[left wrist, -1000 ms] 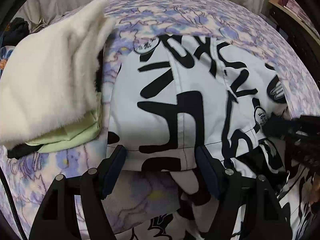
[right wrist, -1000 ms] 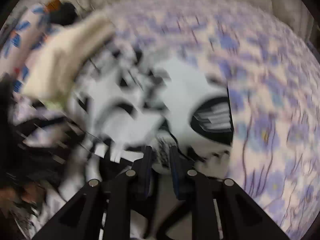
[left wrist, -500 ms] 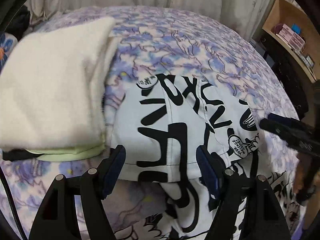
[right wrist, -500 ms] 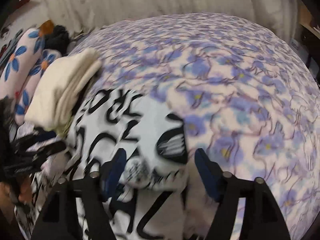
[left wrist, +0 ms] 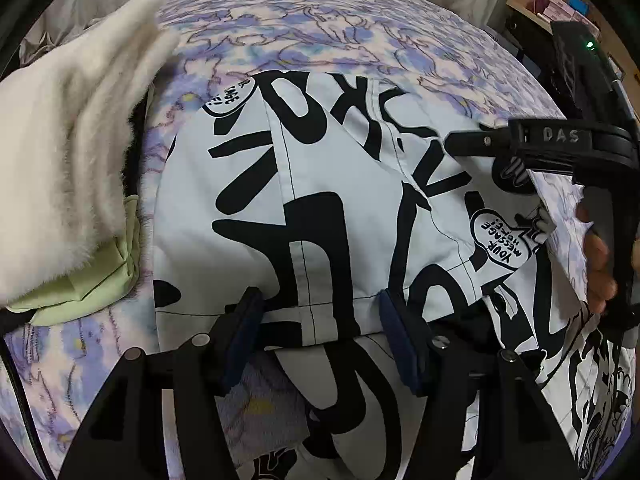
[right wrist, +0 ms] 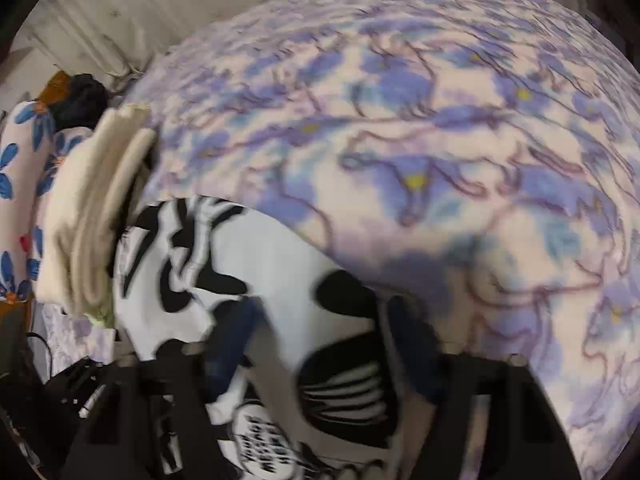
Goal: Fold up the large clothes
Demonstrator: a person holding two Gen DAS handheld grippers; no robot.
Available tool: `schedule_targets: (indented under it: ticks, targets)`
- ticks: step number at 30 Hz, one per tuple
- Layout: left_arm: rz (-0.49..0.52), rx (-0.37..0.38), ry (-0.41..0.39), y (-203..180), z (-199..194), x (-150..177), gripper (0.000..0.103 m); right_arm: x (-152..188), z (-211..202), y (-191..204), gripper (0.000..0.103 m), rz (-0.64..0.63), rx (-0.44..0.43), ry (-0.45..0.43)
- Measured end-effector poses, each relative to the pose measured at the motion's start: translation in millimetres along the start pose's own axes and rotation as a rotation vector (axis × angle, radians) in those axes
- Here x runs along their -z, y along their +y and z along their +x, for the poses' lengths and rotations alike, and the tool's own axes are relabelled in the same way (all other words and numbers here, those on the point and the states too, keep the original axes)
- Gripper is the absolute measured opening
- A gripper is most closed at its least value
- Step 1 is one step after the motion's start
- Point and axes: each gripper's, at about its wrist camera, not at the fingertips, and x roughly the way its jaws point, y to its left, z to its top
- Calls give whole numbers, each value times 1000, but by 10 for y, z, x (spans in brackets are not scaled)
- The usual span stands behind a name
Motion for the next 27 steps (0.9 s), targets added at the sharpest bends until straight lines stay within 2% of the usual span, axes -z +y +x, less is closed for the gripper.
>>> schedule_targets:
  ticks: [1,3,6,12,14,17,20,24,27]
  targets:
    - [0,-2,-3,1,-4,9,59,14,-17,55,8,-24,1,0]
    - [-6,-6,-3,-4,-8,25,58,97,-148,206,7,-100,-15,-31]
    - [-34,8,4,15,-90,118,58,290,-473,413,5,-205,-114,-104]
    - [-98,64,-15,94,-539,511,58,1075,-1419,840,5,-449,-309,-232]
    - [-109,73,-35,88,-767,719,58,1373,-1667,947,5,-526,-327,-253]
    - [-130,107,-68,73,-1116,1100,58,1933,-2027,999,5,-630,-322,-268]
    - [-135,131,-100,41,-1443,1571,59,2456,-2213,918,5,-690,-254,-276]
    - [-129,143,-93,-7,-1724,2229,59,2919,-2163,613,6,-598,-154,-247]
    - [-119,146,-67,-55,-1858,2645,59,3188,-2131,475,11,-542,-77,-259]
